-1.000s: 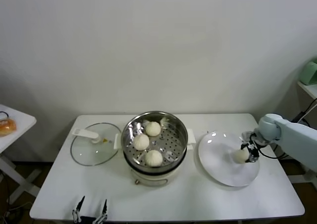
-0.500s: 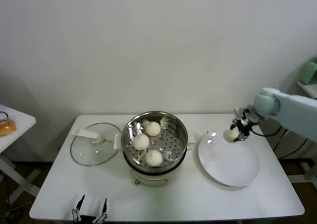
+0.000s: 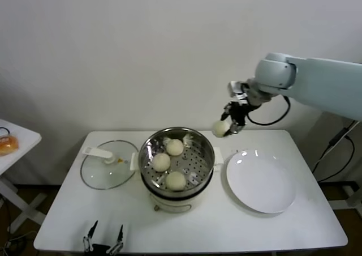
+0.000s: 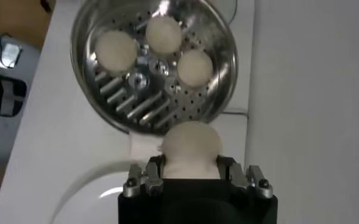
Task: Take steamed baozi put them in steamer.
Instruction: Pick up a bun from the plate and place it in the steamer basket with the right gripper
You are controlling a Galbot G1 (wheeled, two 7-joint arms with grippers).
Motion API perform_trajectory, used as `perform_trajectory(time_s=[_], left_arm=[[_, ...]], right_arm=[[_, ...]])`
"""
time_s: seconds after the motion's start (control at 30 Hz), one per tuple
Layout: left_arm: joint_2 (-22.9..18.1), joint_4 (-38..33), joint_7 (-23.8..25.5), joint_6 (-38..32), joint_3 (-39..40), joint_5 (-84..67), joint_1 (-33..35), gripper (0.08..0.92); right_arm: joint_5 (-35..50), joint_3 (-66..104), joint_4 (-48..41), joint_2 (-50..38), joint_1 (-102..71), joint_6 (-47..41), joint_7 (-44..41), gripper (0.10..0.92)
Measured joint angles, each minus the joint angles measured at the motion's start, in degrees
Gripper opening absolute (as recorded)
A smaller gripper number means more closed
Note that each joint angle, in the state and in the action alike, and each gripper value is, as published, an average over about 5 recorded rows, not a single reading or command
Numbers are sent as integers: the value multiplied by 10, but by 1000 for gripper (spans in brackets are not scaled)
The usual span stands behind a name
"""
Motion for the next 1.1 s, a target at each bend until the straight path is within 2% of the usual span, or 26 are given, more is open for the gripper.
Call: perform_trajectory(time_s=[0.3,0.93,1.03,1.1], left_arm=[[0,5,0,0,-4,-1,-3,823],[-1,14,1,3,-10,-3,-10,823],[-1,12,2,4,-10,-3,-10,823],[-1,11,2,4,-10,-3,-10,823]], right_arm=[[25,28,15,51,-45,-42,34,594],[-48,60,-55,116,-185,-51,48,609],[-52,61,-59,118,-189,-48,45,633],[-53,62,-60,119,-190,-45,43,680]])
